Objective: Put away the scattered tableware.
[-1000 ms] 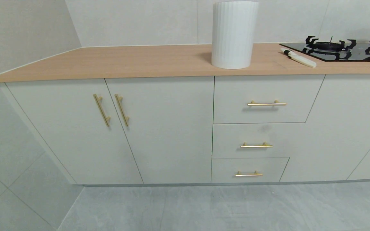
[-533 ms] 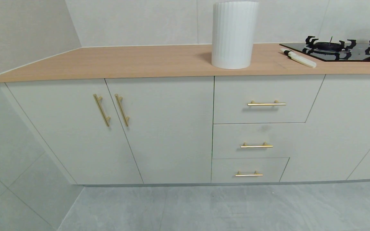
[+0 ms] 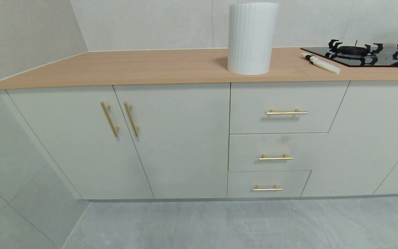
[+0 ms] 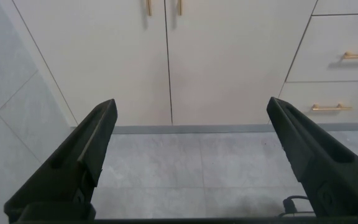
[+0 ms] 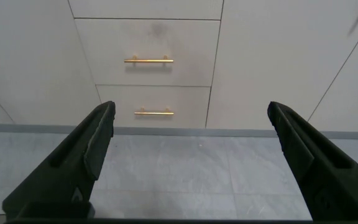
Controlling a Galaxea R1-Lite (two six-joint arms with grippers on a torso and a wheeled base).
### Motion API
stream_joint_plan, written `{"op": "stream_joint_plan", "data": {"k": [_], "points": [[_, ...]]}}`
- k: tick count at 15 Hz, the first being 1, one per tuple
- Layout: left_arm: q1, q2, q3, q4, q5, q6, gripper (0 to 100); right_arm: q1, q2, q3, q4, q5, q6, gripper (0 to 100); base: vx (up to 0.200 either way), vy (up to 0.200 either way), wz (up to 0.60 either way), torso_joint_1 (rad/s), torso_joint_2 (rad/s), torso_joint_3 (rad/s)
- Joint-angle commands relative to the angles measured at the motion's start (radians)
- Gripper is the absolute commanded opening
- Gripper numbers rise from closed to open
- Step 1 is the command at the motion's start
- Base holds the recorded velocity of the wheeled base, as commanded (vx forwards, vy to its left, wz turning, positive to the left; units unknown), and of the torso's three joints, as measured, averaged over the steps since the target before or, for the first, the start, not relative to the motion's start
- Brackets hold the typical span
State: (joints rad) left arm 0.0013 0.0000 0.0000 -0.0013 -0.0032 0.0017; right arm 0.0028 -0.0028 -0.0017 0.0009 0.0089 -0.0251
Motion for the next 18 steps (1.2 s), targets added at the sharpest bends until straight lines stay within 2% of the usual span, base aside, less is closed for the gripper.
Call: {"op": "stream_joint_plan", "data": {"k": [1, 18], "points": [[0.000, 0.000, 0.000, 0.000, 0.000, 0.000, 100, 0.000, 0.003, 0.000, 0.001, 0.000, 0.001, 100, 0.200, 0.000, 0.00, 0.002, -0.01, -0.002], [0.000, 0.000, 0.000, 0.000, 0.000, 0.000, 100, 0.000, 0.003, 0.000, 0.001, 0.002, 0.001, 100, 0.200, 0.000, 0.00, 0.003, 0.00, 0.003]]}}
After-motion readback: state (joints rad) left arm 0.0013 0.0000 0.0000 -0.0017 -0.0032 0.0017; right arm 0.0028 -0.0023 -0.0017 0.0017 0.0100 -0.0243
